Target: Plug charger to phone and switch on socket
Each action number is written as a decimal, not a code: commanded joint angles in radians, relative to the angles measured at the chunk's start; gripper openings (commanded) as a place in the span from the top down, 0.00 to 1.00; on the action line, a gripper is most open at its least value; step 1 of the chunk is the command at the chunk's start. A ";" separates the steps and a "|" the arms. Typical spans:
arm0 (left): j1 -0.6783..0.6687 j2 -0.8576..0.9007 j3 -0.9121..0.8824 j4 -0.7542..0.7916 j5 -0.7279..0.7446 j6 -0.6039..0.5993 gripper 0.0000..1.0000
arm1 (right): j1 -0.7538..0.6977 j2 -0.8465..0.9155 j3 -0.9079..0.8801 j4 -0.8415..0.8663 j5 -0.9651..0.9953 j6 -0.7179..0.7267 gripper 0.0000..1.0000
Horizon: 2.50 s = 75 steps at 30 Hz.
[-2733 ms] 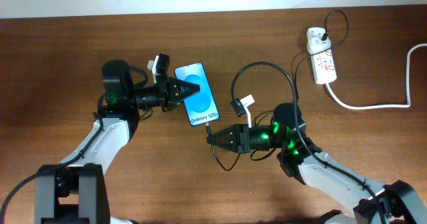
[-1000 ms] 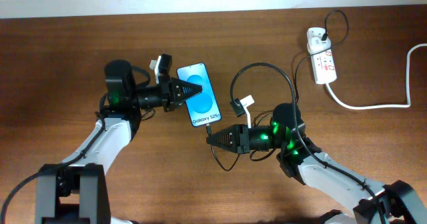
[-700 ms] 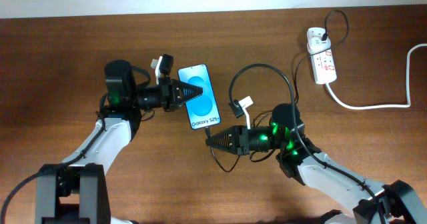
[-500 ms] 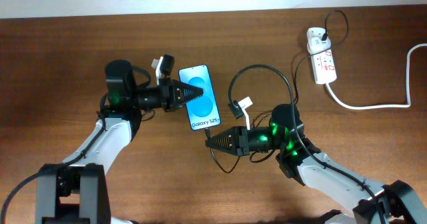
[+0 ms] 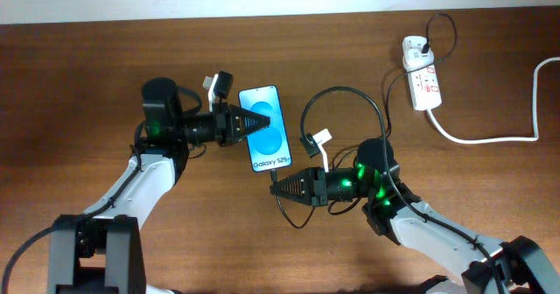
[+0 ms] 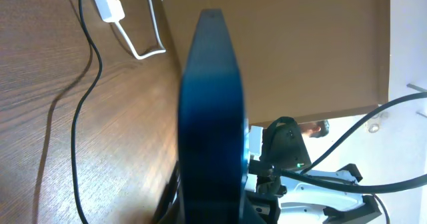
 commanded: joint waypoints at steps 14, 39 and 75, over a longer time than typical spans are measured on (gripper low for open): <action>-0.044 -0.002 -0.001 -0.003 0.170 0.024 1.00 | -0.003 0.005 0.087 0.026 0.126 -0.014 0.96; -0.095 -0.002 -0.002 -0.002 0.122 0.024 1.00 | -0.073 0.005 0.094 0.008 0.146 0.013 0.96; -0.129 -0.002 -0.002 -0.013 0.142 0.024 1.00 | -0.114 0.005 0.150 -0.003 0.178 0.005 0.96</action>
